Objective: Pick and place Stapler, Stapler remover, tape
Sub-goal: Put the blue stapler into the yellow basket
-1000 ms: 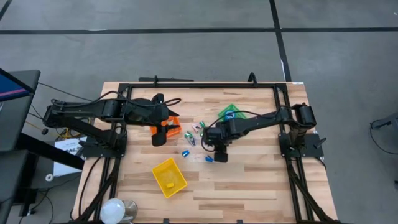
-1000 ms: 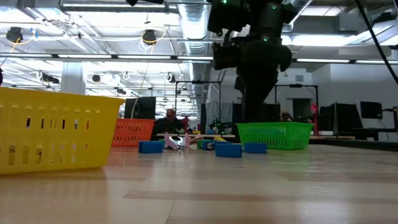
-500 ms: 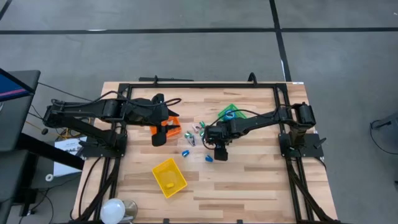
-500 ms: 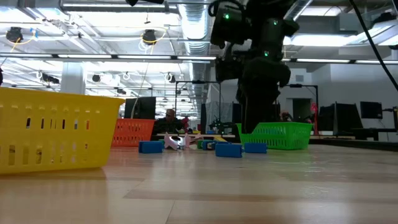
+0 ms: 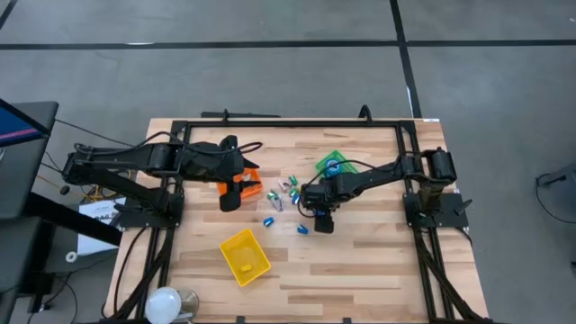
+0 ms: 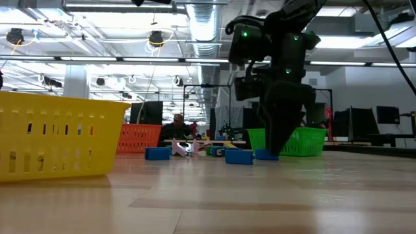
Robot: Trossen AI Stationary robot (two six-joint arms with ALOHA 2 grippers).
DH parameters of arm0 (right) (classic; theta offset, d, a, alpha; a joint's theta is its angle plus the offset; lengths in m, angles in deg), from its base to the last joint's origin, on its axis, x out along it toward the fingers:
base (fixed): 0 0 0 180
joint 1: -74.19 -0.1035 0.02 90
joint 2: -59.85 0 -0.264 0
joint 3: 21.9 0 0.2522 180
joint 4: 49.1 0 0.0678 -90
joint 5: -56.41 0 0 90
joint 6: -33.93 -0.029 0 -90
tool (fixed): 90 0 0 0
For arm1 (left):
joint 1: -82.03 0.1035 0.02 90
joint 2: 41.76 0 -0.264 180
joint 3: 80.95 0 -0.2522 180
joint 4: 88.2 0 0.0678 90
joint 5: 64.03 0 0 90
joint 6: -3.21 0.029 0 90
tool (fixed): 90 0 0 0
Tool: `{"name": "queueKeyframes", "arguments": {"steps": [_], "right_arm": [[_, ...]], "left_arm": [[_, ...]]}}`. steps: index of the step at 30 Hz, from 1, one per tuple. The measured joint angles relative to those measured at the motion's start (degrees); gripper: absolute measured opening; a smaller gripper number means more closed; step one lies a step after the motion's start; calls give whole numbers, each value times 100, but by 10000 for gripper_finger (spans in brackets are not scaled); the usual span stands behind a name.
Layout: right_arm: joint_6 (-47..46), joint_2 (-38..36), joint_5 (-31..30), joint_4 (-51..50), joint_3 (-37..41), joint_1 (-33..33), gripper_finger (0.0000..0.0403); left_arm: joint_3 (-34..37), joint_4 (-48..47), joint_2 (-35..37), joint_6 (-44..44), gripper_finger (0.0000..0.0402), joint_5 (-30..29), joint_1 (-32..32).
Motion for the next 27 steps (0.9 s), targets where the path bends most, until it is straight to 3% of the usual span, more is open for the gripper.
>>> {"name": "queueKeyframes", "arguments": {"steps": [8,19,27], "right_arm": [[-58,0,-18,198,-2,118,252],[80,0,70,200,-2,215,126],[99,-2,72,202,-9,213,60]], "left_arm": [[-2,0,0,0,195,0,0],[-3,2,1,0,195,0,0],[-4,14,0,0,195,0,1]]}}
